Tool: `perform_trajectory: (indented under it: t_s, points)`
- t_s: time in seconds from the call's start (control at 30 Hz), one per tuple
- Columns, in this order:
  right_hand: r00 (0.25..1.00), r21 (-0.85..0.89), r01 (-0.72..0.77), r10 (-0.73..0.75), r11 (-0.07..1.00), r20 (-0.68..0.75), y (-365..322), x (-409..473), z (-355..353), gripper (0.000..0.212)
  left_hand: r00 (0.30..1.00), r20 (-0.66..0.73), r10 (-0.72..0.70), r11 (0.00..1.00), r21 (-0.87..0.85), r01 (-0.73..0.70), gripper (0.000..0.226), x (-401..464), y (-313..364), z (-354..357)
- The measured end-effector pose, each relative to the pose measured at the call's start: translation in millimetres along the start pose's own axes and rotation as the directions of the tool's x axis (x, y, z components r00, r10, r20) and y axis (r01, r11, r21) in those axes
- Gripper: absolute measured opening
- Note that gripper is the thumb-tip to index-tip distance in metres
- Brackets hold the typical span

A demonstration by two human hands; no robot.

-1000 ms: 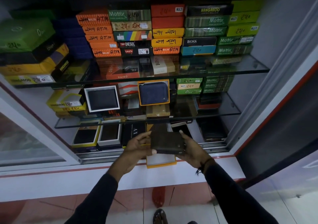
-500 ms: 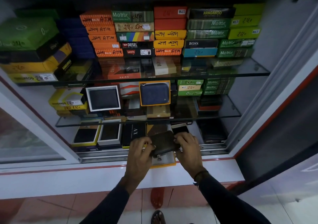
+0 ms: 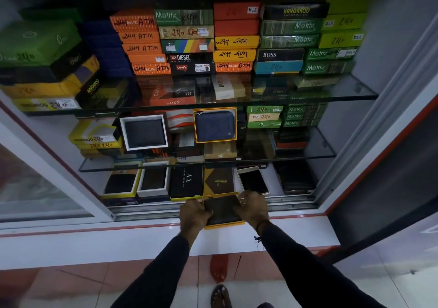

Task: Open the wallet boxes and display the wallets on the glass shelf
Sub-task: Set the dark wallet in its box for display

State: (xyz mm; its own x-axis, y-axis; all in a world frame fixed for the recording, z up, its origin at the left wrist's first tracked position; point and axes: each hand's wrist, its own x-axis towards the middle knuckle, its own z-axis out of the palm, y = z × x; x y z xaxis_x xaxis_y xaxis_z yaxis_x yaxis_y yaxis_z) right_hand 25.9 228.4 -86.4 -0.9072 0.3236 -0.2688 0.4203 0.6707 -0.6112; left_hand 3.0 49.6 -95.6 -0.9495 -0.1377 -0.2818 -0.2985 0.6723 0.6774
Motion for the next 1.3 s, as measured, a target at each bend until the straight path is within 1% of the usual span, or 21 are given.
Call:
perform_trajectory:
  t_s: [0.03,0.1,0.17,0.2,0.27,0.3,0.37,0.43,0.5,0.57,0.63,0.67,0.7,0.77,0.8,0.93,1.07,1.13,1.2,1.27,1.3]
  points:
    - [1.000,0.013,-0.028,0.028,1.000,0.001,-1,1,2,0.038,1.000,-0.010,-0.024,1.000,-0.006,0.024,0.027,0,1,2]
    - [0.991,0.050,-0.120,0.117,0.991,0.070,-1,5,4,0.039,0.996,0.005,-0.084,0.996,-0.030,0.084,0.036,0,5,2]
    - [0.977,0.080,-0.187,0.178,0.979,0.116,1,7,3,0.036,0.994,0.055,-0.100,0.995,-0.005,0.100,0.026,-1,9,2]
    - [0.976,0.097,-0.198,0.187,0.975,0.109,2,6,1,0.031,0.995,0.066,-0.077,0.997,0.017,0.076,0.020,-2,10,2]
    - [0.978,0.142,-0.204,0.196,0.969,0.068,4,3,-8,0.020,0.999,0.050,0.020,0.998,0.062,-0.023,0.014,-7,14,-1]
    - [0.982,0.143,-0.189,0.186,0.972,0.036,5,0,-16,0.023,0.997,0.029,0.075,0.995,0.069,-0.077,0.014,-11,18,-2]
    - [0.988,0.124,-0.124,0.133,0.985,-0.072,7,-8,-36,0.031,0.981,-0.029,0.194,0.981,0.034,-0.193,0.018,-25,29,-3]
    - [0.976,0.204,-0.052,0.093,0.978,-0.196,5,-16,-60,0.026,0.942,-0.131,0.308,0.949,-0.026,-0.314,0.023,-39,48,-7]
    - [0.951,0.290,0.000,0.090,0.957,-0.295,2,-21,-88,0.029,0.877,-0.228,0.422,0.891,-0.071,-0.447,0.025,-48,72,-13]
    - [0.911,0.309,0.057,0.077,0.949,-0.404,-2,-18,-117,0.034,0.815,-0.280,0.508,0.823,-0.121,-0.555,0.025,-50,100,-20]
    - [0.867,0.325,0.128,0.054,0.937,-0.496,-13,-7,-143,0.038,0.770,-0.325,0.549,0.786,-0.114,-0.608,0.024,-43,131,-25]
    - [0.847,0.342,0.161,0.048,0.926,-0.529,-20,1,-156,0.037,0.756,-0.335,0.562,0.773,-0.113,-0.624,0.024,-37,149,-27]
    - [0.835,0.357,0.180,0.049,0.917,-0.548,-27,9,-166,0.034,0.750,-0.335,0.570,0.769,-0.104,-0.631,0.024,-29,165,-28]
    - [0.829,0.381,0.179,0.069,0.907,-0.555,-41,29,-181,0.032,0.747,-0.327,0.579,0.788,-0.012,-0.616,0.025,-12,195,-28]
    - [0.840,0.389,0.163,0.080,0.907,-0.537,-45,38,-186,0.031,0.763,-0.313,0.566,0.809,0.034,-0.587,0.026,-3,205,-25]
    - [0.870,0.360,0.086,0.106,0.929,-0.481,-56,71,-193,0.030,0.834,-0.235,0.500,0.866,0.111,-0.488,0.024,30,231,-10]
    - [0.867,0.300,0.042,0.115,0.953,-0.486,-58,84,-191,0.027,0.851,-0.175,0.495,0.861,0.232,-0.453,0.015,56,246,-1]
    - [0.882,0.330,0.040,0.121,0.943,-0.455,-58,86,-191,0.032,0.858,-0.138,0.495,0.859,0.229,-0.458,0.016,62,246,-1]
    - [0.880,0.342,0.041,0.128,0.939,-0.458,-55,86,-194,0.036,0.856,-0.133,0.499,0.860,0.200,-0.470,0.020,61,244,-4]
    - [0.866,0.315,0.044,0.122,0.948,-0.485,-50,83,-193,0.036,0.836,-0.152,0.527,0.847,0.178,-0.502,0.024,50,235,-8]
    - [0.865,0.309,0.067,0.099,0.949,-0.492,-47,78,-191,0.034,0.810,-0.167,0.562,0.825,0.178,-0.536,0.026,43,230,-11]
